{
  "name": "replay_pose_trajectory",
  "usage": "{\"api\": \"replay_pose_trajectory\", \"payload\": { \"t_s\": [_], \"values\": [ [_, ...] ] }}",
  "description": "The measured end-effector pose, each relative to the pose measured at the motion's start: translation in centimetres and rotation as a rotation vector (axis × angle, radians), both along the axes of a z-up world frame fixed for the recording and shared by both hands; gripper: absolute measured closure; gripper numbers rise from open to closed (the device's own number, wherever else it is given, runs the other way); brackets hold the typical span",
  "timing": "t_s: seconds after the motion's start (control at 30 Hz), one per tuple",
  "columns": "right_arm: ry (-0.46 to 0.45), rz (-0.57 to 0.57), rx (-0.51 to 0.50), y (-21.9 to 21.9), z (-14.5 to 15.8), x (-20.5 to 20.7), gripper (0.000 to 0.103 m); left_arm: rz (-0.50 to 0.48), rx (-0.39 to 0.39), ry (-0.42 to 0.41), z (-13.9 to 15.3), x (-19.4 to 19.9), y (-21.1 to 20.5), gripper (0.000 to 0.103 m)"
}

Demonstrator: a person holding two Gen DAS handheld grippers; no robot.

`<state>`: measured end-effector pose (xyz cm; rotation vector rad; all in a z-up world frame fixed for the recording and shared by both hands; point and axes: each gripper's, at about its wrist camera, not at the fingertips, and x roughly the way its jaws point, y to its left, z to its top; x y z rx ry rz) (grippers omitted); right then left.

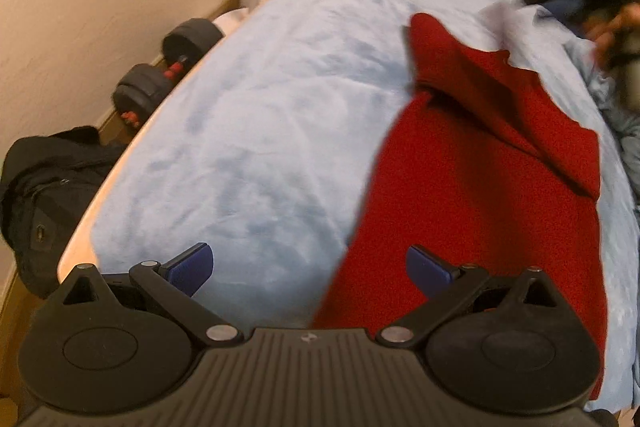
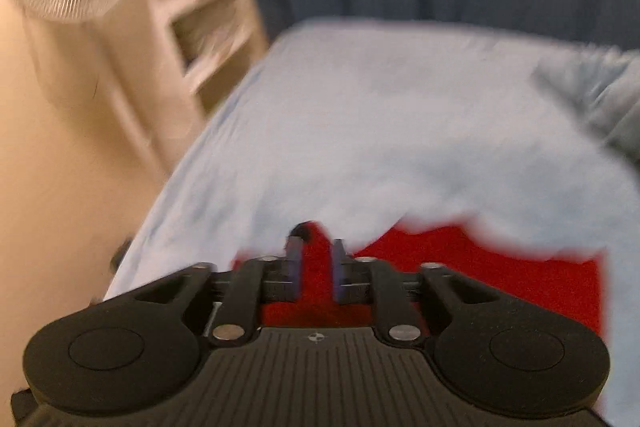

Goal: Fold small clothes

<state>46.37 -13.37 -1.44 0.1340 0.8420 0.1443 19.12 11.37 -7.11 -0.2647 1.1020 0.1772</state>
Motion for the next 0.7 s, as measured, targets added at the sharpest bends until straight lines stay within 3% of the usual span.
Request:
{"api": "replay_pose_trajectory", "payload": {
  "t_s": [0.03,0.1,0.2,0.3,0.37,0.47,0.6,0.7],
  "values": [
    [0.047,-0.004,-0.023,1.5,-2.3,-0.4,0.043,0.004,0.001,0.001,0.0,-0.1,0.4,0.000],
    [0.086,0.001,-0.041,2.3,-5.1,-2.4,0.043,0.001,0.010,-0.012,0.0,-0.3,1.0,0.000],
    [0.105,0.016,-0.014,-0.9,-6.7,-8.0,0.043,-0.024,0.039,-0.006,-0.6,-0.4,0.6,0.000],
    [0.079,-0.066,-0.017,-8.5,-6.8,-15.3,0.043,-0.068,0.036,0.004,-1.3,-0.3,-0.8,0.000],
    [0.055,-0.188,-0.059,-14.9,-7.0,-20.3,0.043,-0.094,0.042,-0.016,-1.5,-0.4,-1.9,0.000],
    [0.089,-0.416,-0.073,-25.2,-8.1,-26.7,0.045,-0.125,0.054,-0.033,-2.5,0.0,-3.5,0.000],
    [0.180,-0.580,0.125,-35.3,-10.8,-32.1,0.048,-0.179,0.047,-0.039,-4.1,1.4,-5.2,0.000],
    [0.156,-0.586,0.237,-37.0,-12.2,-32.7,0.048,-0.192,0.065,-0.020,-5.3,3.1,-6.1,0.000]
  ]
}}
